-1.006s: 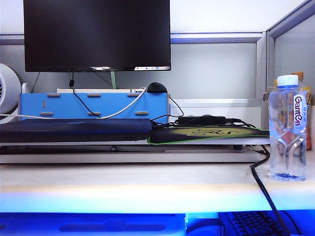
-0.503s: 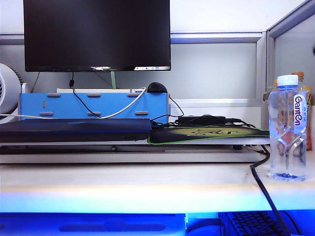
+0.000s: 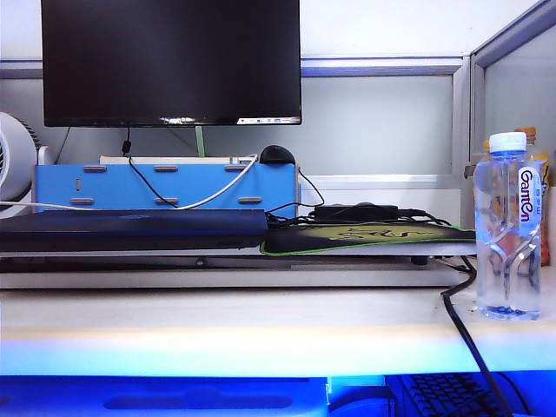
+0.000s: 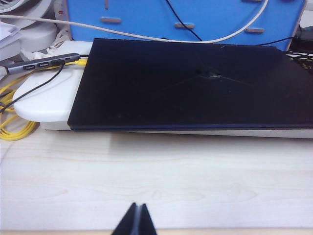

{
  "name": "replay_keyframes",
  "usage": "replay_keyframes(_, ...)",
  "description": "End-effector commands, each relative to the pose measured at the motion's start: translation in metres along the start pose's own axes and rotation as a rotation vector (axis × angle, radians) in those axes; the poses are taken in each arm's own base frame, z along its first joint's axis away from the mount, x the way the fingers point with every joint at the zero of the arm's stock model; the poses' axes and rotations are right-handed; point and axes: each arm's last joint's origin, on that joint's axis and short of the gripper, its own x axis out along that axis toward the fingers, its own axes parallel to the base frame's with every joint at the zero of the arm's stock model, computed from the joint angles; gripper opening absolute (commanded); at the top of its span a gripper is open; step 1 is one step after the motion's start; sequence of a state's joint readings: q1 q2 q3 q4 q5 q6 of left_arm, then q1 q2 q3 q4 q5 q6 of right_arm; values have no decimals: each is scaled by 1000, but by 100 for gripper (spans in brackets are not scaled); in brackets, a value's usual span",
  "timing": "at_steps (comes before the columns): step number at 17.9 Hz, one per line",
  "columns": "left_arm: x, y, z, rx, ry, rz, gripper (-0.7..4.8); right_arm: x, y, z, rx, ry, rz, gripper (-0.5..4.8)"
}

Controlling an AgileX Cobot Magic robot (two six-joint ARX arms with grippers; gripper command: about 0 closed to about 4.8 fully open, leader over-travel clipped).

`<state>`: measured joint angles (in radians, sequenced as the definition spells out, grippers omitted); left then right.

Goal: Pick up the mineral water bottle and place it on the laptop.

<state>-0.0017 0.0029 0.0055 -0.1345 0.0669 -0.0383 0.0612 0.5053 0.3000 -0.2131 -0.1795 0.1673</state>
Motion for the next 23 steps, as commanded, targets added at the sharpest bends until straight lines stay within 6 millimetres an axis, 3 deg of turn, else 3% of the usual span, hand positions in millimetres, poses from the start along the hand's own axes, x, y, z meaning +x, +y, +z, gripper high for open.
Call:
replay_keyframes(1, 0, 0, 1, 2, -11, -1, -2, 17, 9, 3, -84, 8, 77, 479)
replay_keyframes(6, 0, 0, 1, 1, -11, -1, -2, 37, 21, 2, -148, 16, 35, 479)
replay_keyframes(14, 0, 0, 1, 1, -11, -1, -2, 50, 19, 4, -223, -17, -32, 479)
replay_keyframes(23, 0, 0, 1, 1, -11, -1, -2, 87, 19, 6, -275, 21, -37, 479)
